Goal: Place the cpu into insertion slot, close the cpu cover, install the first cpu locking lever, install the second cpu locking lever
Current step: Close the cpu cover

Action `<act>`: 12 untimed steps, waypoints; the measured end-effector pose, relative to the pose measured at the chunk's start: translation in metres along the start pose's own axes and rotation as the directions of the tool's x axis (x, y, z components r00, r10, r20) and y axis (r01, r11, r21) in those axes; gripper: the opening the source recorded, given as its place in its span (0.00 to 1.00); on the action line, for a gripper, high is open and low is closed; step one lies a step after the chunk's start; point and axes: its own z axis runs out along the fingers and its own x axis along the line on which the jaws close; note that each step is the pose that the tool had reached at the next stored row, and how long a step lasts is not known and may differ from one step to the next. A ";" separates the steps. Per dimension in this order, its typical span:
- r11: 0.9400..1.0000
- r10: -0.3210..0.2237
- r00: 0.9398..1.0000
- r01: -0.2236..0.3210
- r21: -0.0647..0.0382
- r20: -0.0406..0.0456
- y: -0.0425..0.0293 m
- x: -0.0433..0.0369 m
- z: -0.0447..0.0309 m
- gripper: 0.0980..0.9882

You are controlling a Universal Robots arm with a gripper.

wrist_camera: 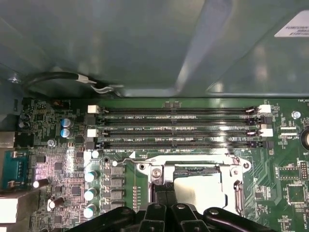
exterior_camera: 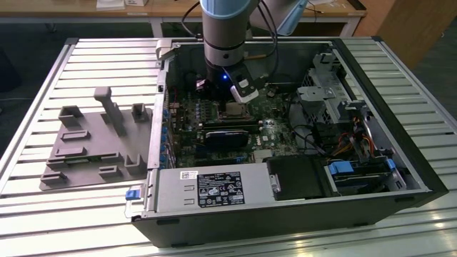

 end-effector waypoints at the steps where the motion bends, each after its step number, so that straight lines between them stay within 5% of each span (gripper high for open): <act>1: 1.000 0.000 1.000 0.000 0.002 0.000 0.0000 0.0000 0.0003 0.00; 12: 1.000 0.000 1.000 0.000 0.010 0.000 -0.0002 -0.0003 0.0027 0.00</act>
